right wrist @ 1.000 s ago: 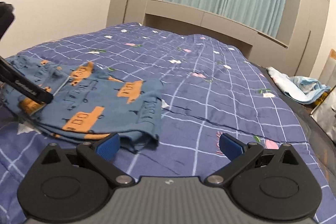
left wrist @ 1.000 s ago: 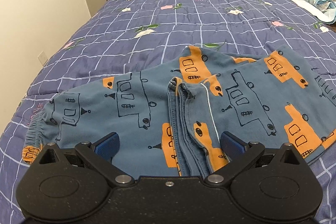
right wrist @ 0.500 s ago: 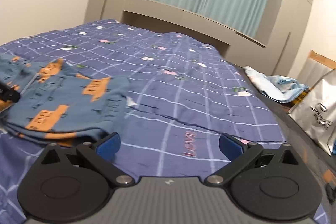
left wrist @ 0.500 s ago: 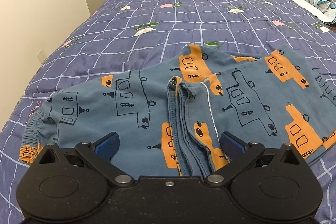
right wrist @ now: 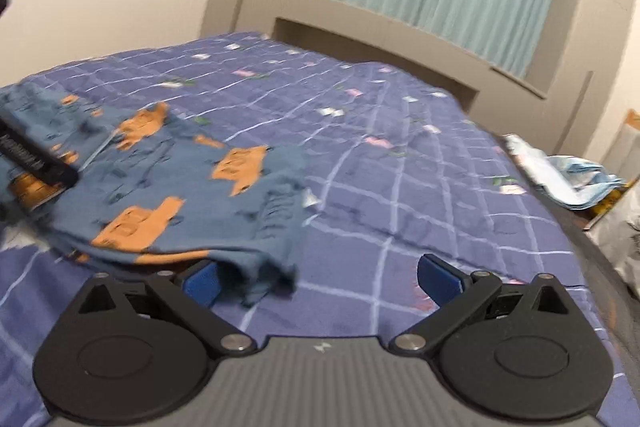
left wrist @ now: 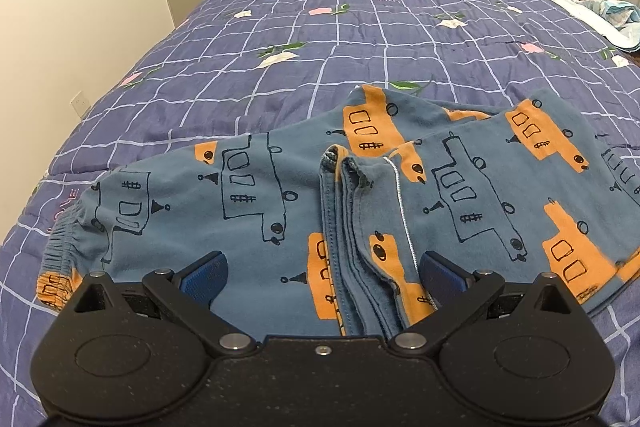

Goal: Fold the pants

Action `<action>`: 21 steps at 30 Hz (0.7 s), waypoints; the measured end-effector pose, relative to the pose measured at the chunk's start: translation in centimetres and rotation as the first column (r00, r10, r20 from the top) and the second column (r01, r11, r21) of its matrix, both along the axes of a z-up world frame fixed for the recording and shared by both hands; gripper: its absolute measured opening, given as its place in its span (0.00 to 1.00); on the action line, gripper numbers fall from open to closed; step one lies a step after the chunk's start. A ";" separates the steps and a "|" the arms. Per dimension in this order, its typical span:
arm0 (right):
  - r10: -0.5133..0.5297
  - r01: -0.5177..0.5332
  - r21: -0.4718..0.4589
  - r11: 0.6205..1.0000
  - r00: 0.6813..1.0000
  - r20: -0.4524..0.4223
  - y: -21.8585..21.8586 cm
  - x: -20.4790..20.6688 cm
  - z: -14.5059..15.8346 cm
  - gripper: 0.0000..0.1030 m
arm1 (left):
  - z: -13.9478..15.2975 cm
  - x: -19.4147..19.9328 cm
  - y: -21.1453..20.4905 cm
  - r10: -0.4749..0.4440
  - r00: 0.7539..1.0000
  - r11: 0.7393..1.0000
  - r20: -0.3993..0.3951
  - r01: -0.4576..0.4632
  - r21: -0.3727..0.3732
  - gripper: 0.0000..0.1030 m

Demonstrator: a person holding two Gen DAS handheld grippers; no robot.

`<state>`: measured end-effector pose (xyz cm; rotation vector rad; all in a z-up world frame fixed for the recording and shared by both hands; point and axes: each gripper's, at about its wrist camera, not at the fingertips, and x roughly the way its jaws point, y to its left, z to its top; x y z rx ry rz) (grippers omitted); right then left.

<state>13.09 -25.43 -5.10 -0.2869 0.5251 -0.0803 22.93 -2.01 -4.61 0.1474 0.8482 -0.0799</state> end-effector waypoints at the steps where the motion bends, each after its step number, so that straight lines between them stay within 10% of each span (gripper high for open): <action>1: -0.013 0.013 -0.002 1.000 1.000 0.001 -0.4 -0.1 0.1 0.99 | 0.0 0.0 0.1 -0.001 1.000 1.000 0.000 0.001 -0.003 1.00; 11: 0.054 -0.054 0.023 0.998 0.998 -0.025 -1.9 -2.2 1.4 1.00 | 0.4 -0.3 0.3 0.004 1.000 1.000 0.015 -0.004 -0.017 0.99; 21: 0.061 -0.064 -0.052 0.997 0.996 -0.065 -0.5 4.7 -0.1 0.99 | 1.1 0.0 1.1 0.054 0.998 0.998 0.016 -0.054 -0.035 0.99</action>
